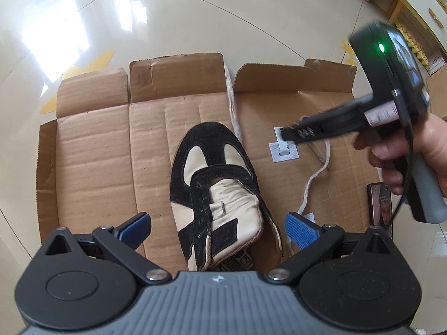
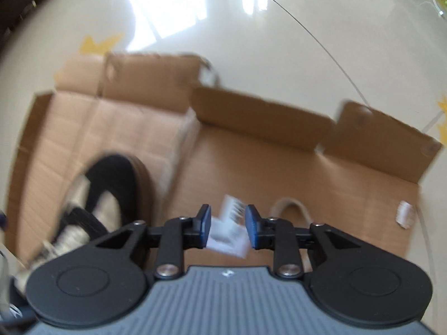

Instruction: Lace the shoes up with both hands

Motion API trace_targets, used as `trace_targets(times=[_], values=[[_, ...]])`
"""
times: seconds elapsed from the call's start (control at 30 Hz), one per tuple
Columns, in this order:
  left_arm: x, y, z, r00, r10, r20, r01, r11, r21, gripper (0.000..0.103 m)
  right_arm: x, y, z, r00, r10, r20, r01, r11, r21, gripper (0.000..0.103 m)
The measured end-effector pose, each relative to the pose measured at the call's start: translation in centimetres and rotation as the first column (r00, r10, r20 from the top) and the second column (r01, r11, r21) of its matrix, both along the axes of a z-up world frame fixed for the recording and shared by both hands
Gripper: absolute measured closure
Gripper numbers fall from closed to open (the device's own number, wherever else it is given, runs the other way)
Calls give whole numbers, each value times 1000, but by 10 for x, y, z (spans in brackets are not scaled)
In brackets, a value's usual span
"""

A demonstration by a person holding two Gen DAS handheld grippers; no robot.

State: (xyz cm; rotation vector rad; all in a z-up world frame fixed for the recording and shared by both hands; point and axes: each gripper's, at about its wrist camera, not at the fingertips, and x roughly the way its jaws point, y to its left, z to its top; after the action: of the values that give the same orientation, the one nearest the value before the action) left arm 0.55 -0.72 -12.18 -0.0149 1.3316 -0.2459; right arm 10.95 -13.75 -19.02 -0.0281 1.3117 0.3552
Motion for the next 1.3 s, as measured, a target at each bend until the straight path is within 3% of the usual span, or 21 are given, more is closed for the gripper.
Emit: trace_targets(times=[0.07,0.3,0.43,0.5,0.7,1.0,1.3], values=[[1,0,2,1000,4,7,-4,1000,-5,1,7,5,2,1000,-19,-2,19,999,26,74],[3,2,3,1000,13,18,-13,1000,-2,1,30,43,-18,999,-31,44,31,999,-9,74],[3,4,1,1000,20,14,-20,1000,2,1,32,57,-19,998,10,69,-6,998,-57,86],[3,4,1,1000,24,16,-24,1000,4,1,30,62,-20,996,38,78,-33,997,-73,98],[0,5,1,999,27,17,-27,1000,9,1,24,66,-17,995,73,73,-66,994,-85,101],[-15,9,7,999,35,14,-35,999,17,1,-9,39,34,987,135,91,-127,987,-95,101],[-33,23,14,999,50,19,-51,996,68,1,-68,-11,79,980,186,70,-175,975,-136,101]])
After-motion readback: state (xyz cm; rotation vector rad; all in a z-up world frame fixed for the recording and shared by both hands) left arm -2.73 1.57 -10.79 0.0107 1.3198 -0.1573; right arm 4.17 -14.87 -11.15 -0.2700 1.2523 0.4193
